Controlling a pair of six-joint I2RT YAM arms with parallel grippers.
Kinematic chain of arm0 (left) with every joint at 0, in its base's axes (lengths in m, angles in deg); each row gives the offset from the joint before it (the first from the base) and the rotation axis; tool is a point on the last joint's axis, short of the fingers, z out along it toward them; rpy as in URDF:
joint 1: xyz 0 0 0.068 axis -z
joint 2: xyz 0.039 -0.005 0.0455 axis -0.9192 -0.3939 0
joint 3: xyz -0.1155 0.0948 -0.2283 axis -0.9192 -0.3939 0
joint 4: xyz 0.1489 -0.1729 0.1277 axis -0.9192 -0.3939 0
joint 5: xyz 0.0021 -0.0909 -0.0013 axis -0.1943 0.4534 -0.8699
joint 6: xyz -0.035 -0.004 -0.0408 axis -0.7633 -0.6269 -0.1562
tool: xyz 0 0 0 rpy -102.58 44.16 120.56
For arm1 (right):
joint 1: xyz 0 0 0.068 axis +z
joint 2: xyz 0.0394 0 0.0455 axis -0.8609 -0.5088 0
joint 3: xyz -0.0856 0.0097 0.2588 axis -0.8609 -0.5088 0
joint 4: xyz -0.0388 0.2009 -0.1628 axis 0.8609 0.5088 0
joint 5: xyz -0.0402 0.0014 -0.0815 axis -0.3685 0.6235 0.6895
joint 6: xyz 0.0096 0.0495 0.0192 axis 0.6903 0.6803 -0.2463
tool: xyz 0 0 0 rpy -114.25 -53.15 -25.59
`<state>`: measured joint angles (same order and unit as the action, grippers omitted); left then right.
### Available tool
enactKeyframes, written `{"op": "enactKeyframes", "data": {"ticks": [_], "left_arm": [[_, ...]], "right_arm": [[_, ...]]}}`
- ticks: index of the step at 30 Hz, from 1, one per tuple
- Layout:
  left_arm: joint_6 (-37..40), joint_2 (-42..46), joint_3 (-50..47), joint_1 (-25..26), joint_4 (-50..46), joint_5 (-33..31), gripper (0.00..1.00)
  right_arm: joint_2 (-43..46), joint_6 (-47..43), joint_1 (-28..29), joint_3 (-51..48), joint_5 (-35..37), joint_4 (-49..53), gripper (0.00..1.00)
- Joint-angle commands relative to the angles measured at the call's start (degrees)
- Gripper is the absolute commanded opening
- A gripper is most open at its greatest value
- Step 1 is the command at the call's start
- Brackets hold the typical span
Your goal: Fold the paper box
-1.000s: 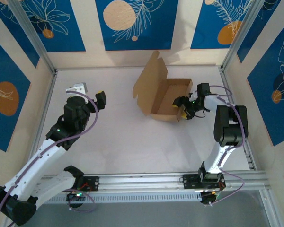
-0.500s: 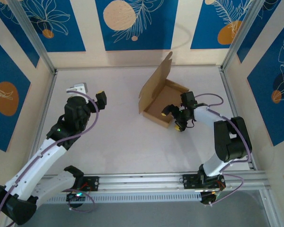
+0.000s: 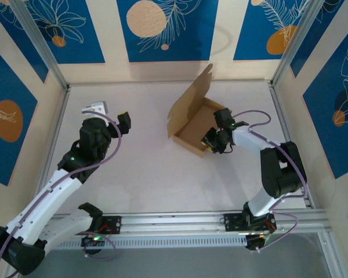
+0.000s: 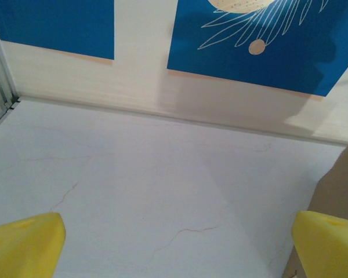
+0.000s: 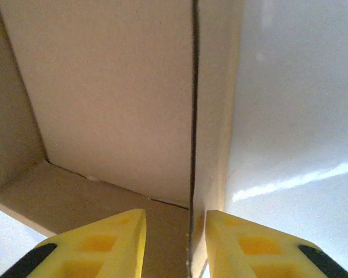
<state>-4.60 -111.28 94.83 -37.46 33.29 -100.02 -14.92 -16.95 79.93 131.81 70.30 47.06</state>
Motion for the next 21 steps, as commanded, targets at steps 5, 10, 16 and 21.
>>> {"op": "enactKeyframes", "data": {"ticks": [5,10,16,21], "left_arm": [[1.0,0.6,0.2,-0.7,0.4,-0.2,1.0],[1.6,-0.3,1.3,-0.6,-0.8,2.4,1.0],[1.5,-1.2,2.5,-0.6,-1.8,2.3,1.0],[-0.1,-1.1,1.5,-0.7,-1.3,0.0,1.0]], "right_arm": [[-4.4,7.8,10.2,7.1,-1.9,1.2,0.41],[-3.1,3.3,12.9,10.2,-2.1,1.5,0.62],[3.7,-21.0,11.2,13.6,4.3,9.0,0.72],[0.0,-53.1,12.6,14.8,24.0,3.9,0.72]]}}
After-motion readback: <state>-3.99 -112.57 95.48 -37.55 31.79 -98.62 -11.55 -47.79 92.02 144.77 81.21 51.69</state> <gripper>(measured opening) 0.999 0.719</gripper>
